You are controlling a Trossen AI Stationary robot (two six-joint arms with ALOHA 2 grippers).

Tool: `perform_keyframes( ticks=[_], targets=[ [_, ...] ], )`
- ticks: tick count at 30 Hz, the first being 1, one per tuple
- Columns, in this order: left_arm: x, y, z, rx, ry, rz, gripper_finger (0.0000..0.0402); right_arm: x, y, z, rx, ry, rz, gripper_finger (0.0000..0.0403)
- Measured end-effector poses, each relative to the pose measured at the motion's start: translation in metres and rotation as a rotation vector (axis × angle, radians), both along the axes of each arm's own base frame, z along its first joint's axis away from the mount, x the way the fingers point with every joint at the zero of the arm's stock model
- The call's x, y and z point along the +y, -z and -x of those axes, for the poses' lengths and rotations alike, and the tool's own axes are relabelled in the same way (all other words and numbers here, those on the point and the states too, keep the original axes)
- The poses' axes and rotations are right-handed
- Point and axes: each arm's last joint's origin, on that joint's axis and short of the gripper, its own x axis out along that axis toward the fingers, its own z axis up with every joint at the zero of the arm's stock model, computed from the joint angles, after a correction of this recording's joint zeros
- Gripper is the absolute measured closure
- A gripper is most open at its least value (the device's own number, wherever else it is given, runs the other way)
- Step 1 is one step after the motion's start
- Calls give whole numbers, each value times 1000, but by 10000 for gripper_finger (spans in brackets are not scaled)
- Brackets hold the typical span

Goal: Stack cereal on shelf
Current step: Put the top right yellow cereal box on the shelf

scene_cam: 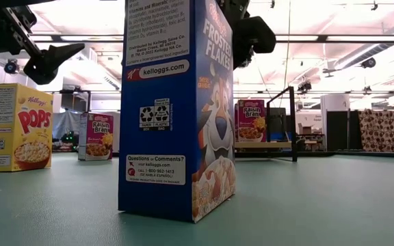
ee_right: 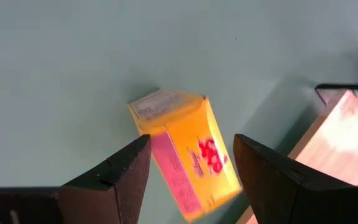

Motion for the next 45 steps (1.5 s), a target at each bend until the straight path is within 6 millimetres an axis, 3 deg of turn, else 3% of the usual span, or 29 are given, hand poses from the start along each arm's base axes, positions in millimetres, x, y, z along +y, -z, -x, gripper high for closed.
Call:
perform_keyframes(
  ticks=[6,26,32,40,45],
  targets=[
    [0,0,0,0,0,0,3,0,-3,0,-14,164,-81,183],
    [0,0,0,0,0,0,3,2,-8,2,-21,238,-159,183],
    [0,0,0,0,0,0,3,-1,-8,2,-39,269,-62,183],
    [0,0,0,0,0,0,3,0,-8,2,-34,239,-63,183],
    [0,0,0,0,0,0,3,-1,-7,2,-18,215,-162,183]
  ],
)
